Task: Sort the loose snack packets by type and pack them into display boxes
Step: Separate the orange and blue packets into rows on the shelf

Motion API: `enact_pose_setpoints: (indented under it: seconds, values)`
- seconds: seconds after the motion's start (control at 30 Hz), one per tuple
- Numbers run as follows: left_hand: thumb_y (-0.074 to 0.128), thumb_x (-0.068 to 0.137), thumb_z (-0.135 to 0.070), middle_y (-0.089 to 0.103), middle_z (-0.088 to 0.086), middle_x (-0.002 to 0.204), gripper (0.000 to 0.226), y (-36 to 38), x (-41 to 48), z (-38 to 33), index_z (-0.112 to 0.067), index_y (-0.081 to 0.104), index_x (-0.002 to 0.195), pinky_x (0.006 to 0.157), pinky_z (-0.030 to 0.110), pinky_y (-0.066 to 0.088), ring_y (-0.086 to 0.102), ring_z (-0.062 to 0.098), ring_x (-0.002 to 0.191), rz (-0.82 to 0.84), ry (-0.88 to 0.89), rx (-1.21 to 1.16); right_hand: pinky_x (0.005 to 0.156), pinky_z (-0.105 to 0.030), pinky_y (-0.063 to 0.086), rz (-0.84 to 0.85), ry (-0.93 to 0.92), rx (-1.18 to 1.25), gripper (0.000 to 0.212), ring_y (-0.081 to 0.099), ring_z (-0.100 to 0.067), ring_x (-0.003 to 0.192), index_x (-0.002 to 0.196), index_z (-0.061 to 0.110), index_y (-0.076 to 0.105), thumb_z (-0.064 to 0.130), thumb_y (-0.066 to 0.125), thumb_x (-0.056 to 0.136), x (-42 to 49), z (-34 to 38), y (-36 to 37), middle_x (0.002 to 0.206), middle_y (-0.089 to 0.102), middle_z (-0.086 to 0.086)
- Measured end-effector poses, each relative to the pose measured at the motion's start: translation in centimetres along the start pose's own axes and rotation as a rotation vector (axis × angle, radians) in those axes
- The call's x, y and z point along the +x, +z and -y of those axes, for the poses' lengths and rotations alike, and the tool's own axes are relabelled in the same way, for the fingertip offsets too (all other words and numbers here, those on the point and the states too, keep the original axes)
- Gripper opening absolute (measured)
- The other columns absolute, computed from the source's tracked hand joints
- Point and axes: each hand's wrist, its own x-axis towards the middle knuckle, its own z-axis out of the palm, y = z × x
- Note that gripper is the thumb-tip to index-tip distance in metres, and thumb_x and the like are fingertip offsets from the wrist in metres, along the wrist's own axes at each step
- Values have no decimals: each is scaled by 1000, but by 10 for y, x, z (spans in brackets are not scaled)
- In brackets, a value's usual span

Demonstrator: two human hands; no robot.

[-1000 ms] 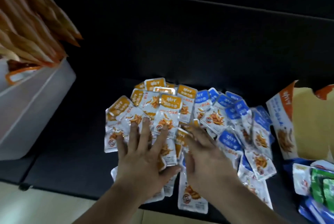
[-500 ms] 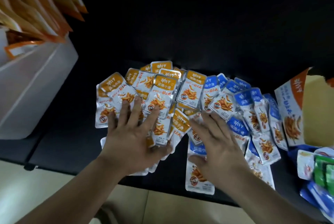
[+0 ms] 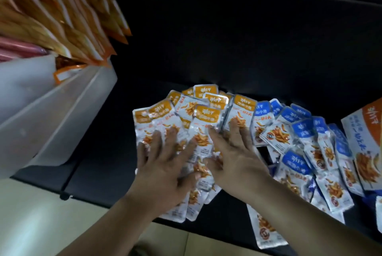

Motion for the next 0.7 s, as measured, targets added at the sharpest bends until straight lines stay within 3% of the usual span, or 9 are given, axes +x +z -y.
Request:
enact_pose_setpoints:
  seconds: [0.07,0.2,0.33,0.43,0.53,0.63,0.7]
  values:
    - [21,98,-79,-3,5,174,72,8,-5,7,-50,6,161,119,74,15,-1,44,157,14,18,59,128,-53,8,53,26,0,78,-33,-36,150,156,53,-17,57,41,103,8,13,5,166,-34,1]
    - [17,98,-80,3,7,174,72,4,-1,29,-48,10,162,119,72,19,4,44,157,34,1,111,124,-59,-12,86,64,-65,88,-38,-44,146,156,44,-25,53,43,102,16,44,16,161,-42,-7]
    - [12,96,-82,5,2,173,72,-8,2,60,-53,0,160,121,68,21,6,41,157,39,-29,127,120,-63,-17,54,95,28,90,-46,-39,142,156,44,-25,45,45,100,29,77,29,159,-45,-4]
    - [12,93,-85,4,0,173,74,-18,5,83,-55,-1,159,122,66,19,5,40,158,61,-46,146,120,-61,-19,62,47,116,95,-43,-32,145,160,42,-15,46,55,95,35,99,28,162,-40,1]
    - [24,94,-82,21,2,171,74,-30,4,96,-48,24,160,119,67,25,19,41,156,58,-27,112,128,-54,-2,-89,-46,270,80,-29,-20,154,161,45,11,35,57,96,26,97,23,168,-24,13]
    - [27,93,-81,9,0,174,71,-33,-4,87,-49,31,157,121,70,11,4,38,159,-26,-55,42,126,-45,8,-239,-48,396,69,-24,-10,153,156,57,17,38,54,101,18,67,11,163,-21,28]
    - [16,91,-85,-13,-1,173,73,-29,-10,72,-57,11,158,121,71,-1,-14,39,158,-31,-107,27,127,-46,-1,-254,27,385,66,-29,-12,152,153,64,10,49,49,102,29,50,5,163,-29,24]
